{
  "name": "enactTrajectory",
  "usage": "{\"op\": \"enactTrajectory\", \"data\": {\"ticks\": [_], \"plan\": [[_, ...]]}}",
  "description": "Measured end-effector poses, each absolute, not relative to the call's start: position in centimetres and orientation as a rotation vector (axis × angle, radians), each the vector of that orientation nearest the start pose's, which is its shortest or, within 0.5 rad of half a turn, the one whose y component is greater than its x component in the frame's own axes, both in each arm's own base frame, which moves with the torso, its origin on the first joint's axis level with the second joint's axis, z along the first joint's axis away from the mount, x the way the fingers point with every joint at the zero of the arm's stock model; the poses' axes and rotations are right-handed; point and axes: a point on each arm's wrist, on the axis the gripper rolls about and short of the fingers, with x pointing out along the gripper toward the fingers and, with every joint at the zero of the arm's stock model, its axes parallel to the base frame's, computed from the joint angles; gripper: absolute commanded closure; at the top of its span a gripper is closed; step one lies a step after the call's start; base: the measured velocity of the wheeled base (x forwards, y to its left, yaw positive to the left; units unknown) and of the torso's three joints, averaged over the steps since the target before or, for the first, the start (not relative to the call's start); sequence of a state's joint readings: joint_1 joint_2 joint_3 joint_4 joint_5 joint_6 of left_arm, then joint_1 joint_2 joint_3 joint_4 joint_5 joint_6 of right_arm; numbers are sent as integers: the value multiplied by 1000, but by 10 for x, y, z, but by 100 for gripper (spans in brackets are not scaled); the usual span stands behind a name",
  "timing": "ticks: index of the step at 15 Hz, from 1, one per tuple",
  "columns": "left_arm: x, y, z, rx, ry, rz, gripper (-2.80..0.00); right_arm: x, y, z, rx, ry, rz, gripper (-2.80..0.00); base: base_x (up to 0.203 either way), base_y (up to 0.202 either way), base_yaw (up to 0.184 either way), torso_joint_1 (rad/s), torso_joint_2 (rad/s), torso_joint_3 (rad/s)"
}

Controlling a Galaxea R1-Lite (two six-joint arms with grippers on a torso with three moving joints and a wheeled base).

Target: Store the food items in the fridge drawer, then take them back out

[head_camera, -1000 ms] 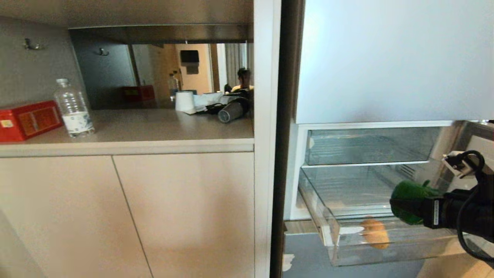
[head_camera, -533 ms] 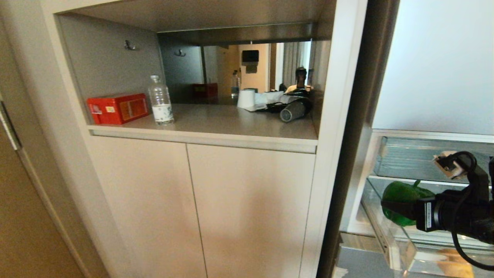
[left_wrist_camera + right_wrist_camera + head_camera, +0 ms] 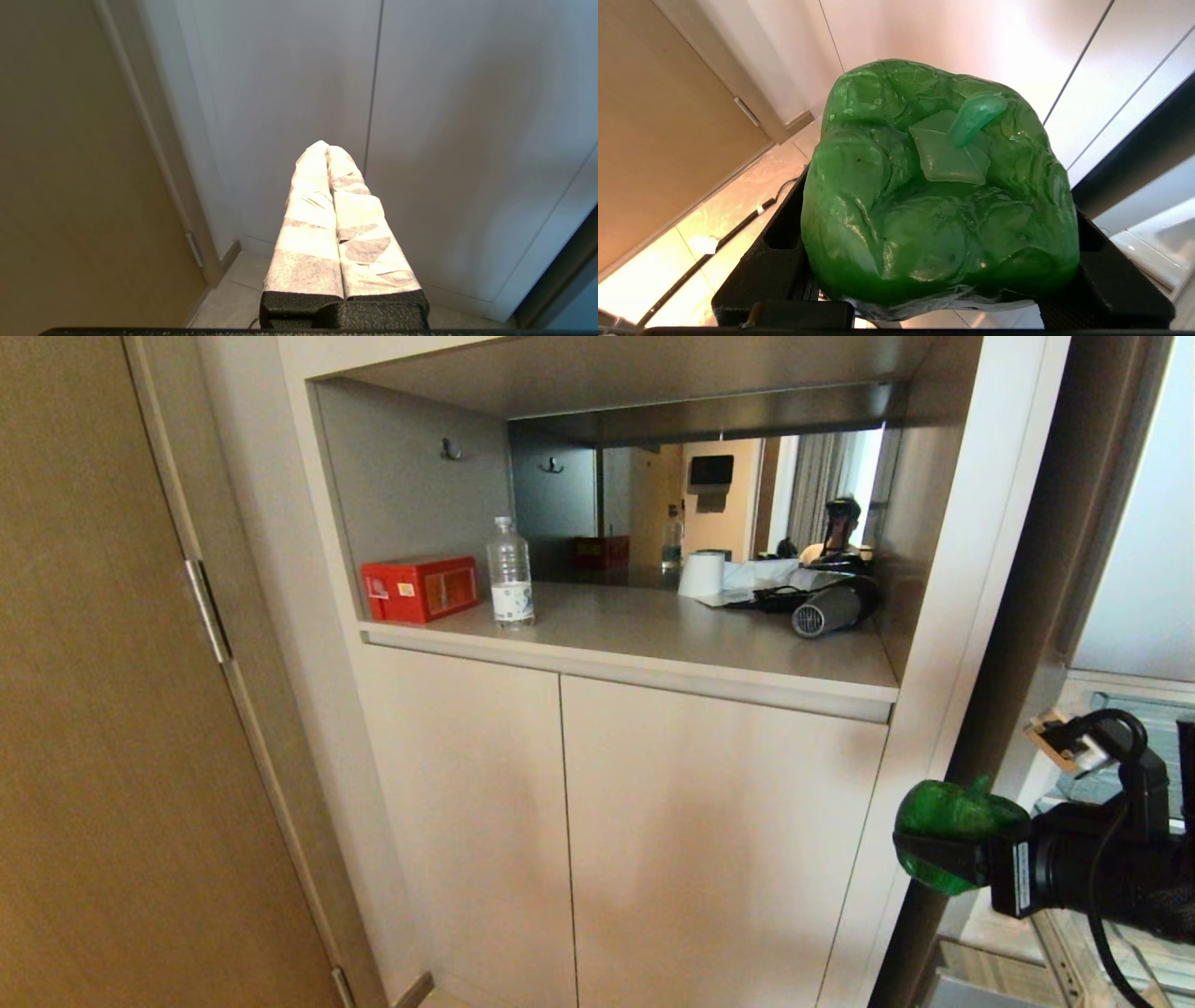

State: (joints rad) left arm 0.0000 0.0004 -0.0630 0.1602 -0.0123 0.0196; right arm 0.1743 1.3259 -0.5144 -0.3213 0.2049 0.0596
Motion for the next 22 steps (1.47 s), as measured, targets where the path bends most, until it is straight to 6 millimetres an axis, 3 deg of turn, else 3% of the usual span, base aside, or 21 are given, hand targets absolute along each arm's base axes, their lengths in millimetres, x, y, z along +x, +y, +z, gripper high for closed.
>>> {"op": "enactTrajectory", "data": {"ticks": [4, 7, 11, 14, 18, 22], "plan": [[-28, 0, 76, 19, 98, -13, 0, 182, 40, 165, 65, 511, 378, 0, 0, 0, 0, 0, 0, 0], [-28, 0, 76, 19, 98, -13, 0, 182, 44, 174, 58, 462, 402, 0, 0, 0, 0, 0, 0, 0], [-28, 0, 76, 19, 98, -13, 0, 194, 78, 202, 28, 328, 546, 0, 0, 0, 0, 0, 0, 0], [-28, 0, 76, 19, 98, -13, 0, 225, 112, 215, 4, 298, 553, 0, 0, 0, 0, 0, 0, 0], [-28, 0, 76, 19, 98, -13, 0, 285, 171, 229, -60, 206, 404, 0, 0, 0, 0, 0, 0, 0], [-28, 0, 76, 19, 98, -13, 0, 344, 215, 225, -47, 106, 297, 0, 0, 0, 0, 0, 0, 0]]}}
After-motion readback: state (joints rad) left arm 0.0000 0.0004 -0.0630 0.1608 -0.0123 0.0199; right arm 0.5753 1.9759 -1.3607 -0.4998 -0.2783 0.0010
